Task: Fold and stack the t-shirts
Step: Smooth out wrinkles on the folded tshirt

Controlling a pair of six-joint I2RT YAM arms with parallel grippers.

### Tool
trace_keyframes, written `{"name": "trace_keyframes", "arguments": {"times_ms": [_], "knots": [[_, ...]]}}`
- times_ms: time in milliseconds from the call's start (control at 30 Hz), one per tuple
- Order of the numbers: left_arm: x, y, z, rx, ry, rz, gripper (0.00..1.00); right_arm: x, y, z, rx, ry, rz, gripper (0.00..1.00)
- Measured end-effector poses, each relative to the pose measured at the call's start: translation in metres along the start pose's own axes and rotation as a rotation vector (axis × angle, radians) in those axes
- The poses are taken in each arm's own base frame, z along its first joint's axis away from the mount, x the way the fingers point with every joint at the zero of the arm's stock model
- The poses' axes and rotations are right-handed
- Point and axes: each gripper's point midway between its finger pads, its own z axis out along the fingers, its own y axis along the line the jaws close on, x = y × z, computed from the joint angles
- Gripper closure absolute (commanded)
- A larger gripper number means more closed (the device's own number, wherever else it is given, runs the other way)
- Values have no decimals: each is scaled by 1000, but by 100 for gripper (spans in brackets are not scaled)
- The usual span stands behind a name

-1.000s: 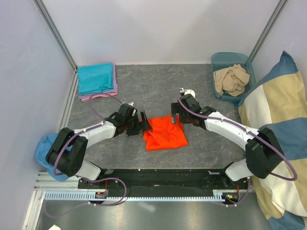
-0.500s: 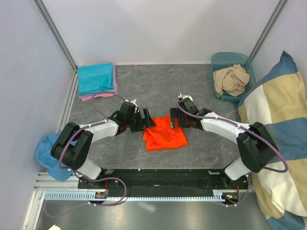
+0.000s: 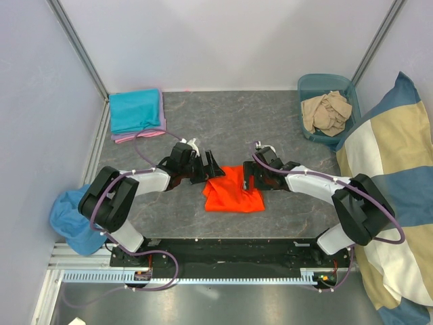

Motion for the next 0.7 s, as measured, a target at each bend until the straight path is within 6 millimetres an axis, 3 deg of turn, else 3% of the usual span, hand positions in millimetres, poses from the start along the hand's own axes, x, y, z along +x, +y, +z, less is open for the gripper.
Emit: {"name": "trace_keyframes", "arguments": {"times_ms": [367, 533, 700], "knots": [[1, -2, 1, 33, -13, 4, 4, -6, 3, 5, -6, -8, 0, 2], [8, 0, -6, 44, -18, -5, 5, -29, 14, 22, 14, -23, -37, 2], [29, 4, -25, 48, 7, -31, 5, -56, 23, 42, 41, -53, -77, 2]]}}
